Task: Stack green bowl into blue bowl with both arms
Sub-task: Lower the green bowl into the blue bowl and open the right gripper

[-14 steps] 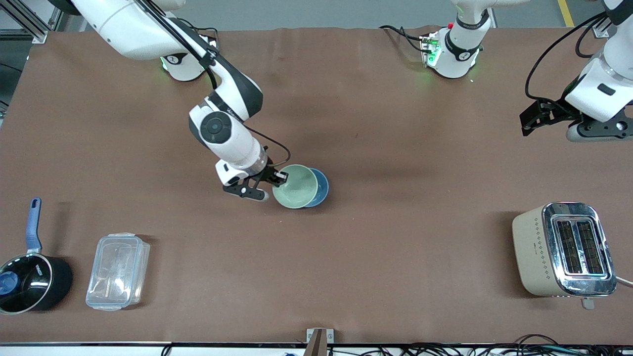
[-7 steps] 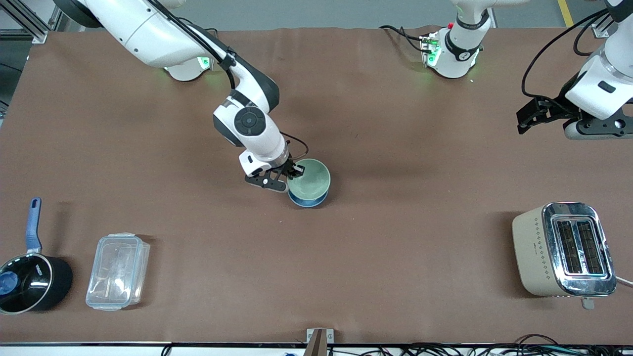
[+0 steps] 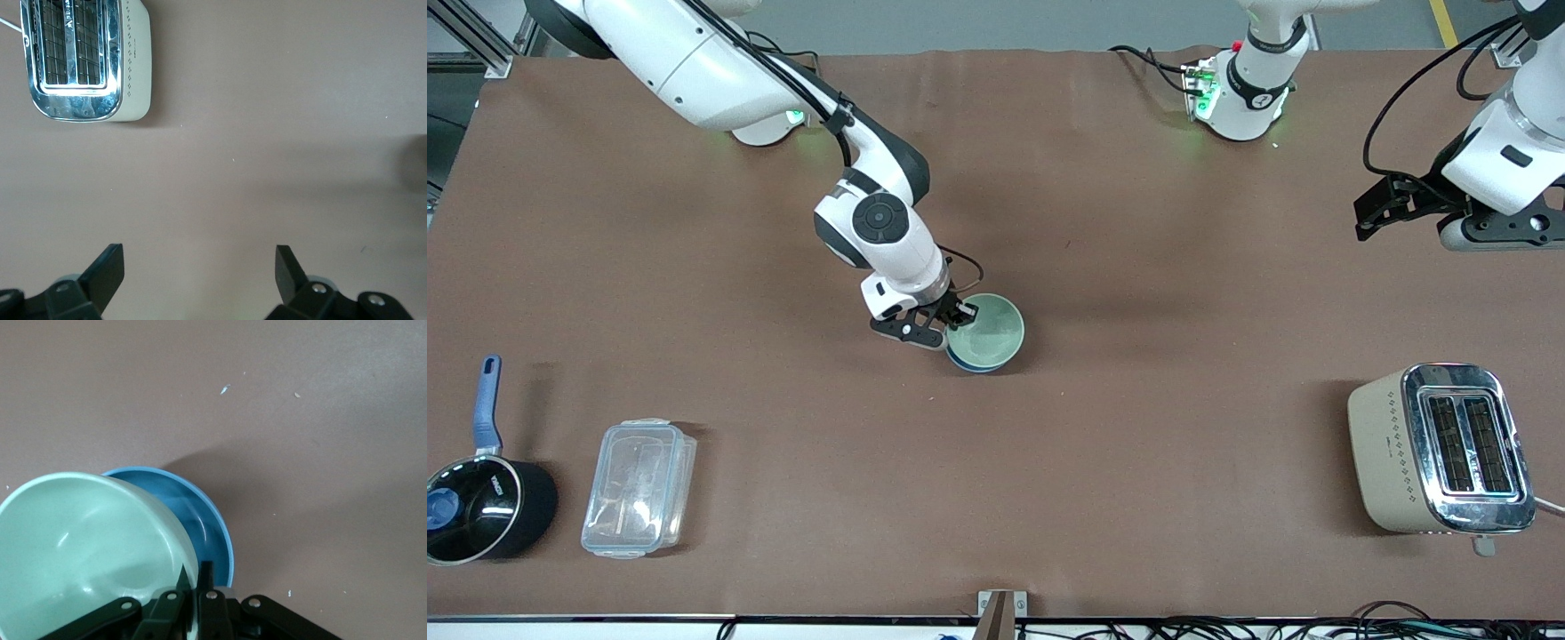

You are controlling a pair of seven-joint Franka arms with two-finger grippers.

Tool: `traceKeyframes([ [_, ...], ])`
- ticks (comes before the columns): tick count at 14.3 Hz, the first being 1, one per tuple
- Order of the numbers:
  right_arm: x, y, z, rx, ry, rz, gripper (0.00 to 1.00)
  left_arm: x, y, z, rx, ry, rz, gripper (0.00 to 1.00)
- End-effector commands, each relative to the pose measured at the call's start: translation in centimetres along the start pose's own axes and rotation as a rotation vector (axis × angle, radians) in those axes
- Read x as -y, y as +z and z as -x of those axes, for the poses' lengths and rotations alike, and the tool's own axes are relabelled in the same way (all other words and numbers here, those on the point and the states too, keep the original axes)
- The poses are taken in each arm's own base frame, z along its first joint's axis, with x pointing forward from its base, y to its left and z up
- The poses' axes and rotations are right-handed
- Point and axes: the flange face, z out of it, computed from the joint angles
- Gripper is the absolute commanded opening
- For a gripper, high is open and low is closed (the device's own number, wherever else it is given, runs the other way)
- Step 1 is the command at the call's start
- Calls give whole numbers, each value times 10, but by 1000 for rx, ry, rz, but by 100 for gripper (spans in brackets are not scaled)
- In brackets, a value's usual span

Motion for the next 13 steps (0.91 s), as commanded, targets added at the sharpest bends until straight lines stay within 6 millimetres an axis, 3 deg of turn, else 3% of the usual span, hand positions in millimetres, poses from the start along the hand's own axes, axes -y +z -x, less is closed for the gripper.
traceKeyframes([
  [1,3,1,-1,-9,9,-7,2,-1,-2,2,-6,16,18,100],
  [6,2,6,-2,-14,0,-10,3,-7,2,-3,-8,27,19,100],
  [8,2,6,-2,-15,-1,-9,10,-7,2,-3,-8,25,19,100],
  [10,0,6,-5,-14,5,-8,23,-7,3,-3,-5,25,19,100],
  [13,-5,4,-11,-18,9,0,24,-6,4,-5,-10,24,20,100],
])
